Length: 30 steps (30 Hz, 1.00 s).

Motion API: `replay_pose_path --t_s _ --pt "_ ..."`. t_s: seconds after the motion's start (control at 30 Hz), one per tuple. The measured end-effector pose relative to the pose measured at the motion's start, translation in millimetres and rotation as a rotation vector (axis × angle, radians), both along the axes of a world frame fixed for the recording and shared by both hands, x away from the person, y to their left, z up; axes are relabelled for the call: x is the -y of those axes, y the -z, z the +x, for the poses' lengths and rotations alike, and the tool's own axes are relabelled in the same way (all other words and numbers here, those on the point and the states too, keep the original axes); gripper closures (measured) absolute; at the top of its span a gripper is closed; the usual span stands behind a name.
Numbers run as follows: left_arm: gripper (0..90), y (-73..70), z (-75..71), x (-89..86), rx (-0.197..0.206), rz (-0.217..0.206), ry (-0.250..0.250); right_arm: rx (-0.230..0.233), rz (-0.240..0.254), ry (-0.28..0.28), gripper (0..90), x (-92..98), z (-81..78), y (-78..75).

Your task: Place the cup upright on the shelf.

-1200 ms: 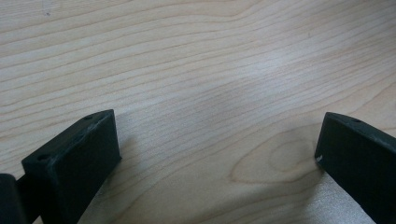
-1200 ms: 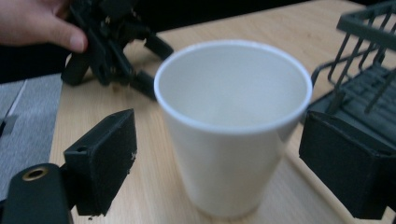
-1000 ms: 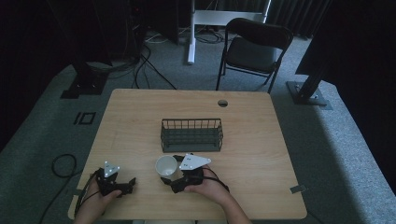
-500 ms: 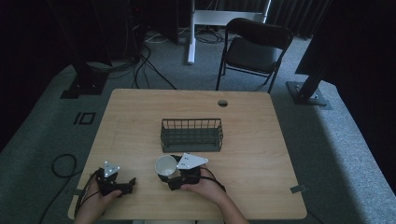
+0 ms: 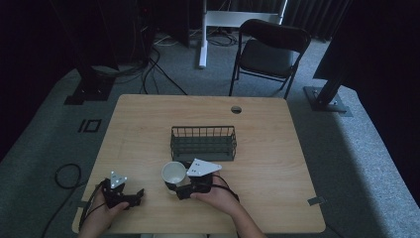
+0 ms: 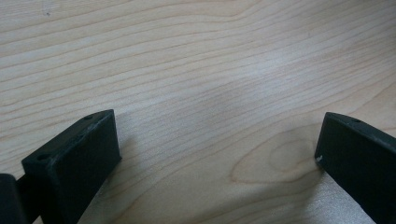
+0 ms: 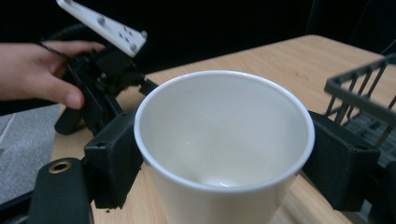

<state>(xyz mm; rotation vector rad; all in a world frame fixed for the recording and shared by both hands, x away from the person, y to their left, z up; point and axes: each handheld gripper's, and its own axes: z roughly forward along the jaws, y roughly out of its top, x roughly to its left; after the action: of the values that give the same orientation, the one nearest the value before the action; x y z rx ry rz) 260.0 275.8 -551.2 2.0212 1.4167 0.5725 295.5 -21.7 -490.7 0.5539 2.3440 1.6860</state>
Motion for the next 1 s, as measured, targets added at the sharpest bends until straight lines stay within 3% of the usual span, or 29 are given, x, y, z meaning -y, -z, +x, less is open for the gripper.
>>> replay_pose_path --t_s 0.4,0.8,1.0 --pt "0.1 0.1 0.0 0.1 0.0 -0.001 -0.001 0.006 0.04 -0.017 19.3 1.8 -0.8 -18.6" --pt "0.1 0.0 0.0 -0.2 0.0 0.002 0.002 0.088 0.077 0.021 19.4 1.8 7.7 -53.8" --pt "0.1 0.0 0.0 -0.2 0.0 0.001 0.002 0.105 0.105 0.058 19.4 1.5 14.2 -69.2"
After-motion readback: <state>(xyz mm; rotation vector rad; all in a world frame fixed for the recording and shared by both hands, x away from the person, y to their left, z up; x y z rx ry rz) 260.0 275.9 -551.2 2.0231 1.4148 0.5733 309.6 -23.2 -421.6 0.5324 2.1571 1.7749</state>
